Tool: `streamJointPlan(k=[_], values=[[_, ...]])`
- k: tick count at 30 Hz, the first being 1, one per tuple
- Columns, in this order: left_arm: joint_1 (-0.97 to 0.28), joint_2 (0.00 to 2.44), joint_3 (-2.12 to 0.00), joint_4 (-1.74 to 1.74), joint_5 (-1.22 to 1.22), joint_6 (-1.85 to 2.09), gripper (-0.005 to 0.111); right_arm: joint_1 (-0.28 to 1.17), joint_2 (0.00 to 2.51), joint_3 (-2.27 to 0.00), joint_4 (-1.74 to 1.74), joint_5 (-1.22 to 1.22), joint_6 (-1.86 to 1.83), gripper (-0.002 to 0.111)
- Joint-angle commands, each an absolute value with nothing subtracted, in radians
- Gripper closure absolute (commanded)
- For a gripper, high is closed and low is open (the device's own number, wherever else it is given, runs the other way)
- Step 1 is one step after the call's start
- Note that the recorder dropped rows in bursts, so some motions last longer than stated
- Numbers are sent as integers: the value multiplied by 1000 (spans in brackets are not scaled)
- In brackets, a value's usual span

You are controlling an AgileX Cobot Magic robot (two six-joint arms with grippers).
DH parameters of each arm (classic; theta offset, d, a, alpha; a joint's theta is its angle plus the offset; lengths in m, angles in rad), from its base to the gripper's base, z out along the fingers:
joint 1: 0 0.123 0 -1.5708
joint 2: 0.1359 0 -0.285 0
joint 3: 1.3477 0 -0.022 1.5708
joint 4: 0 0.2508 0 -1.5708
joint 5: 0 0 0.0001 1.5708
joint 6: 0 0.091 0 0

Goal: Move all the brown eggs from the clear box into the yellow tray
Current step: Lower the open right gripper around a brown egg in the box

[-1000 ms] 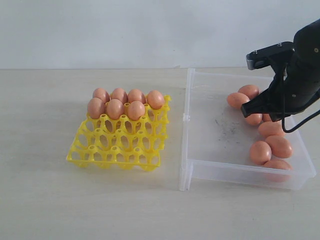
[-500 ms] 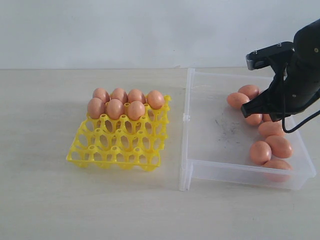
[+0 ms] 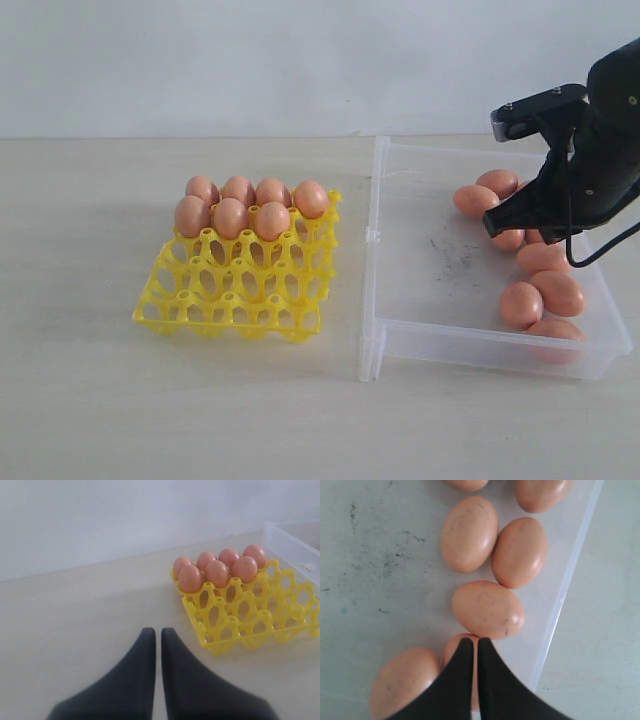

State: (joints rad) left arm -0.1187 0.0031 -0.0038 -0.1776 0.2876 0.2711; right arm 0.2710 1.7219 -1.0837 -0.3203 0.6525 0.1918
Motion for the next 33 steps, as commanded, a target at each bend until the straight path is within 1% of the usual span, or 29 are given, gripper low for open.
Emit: streamJointPlan(k=[1,33], values=[[-125,0,0,-176,284,271,103,267,1719,-1089,-318,654,178,108],[-125,0,0,-176,284,271,103,267,1719,-1089,-318,662,174,108]])
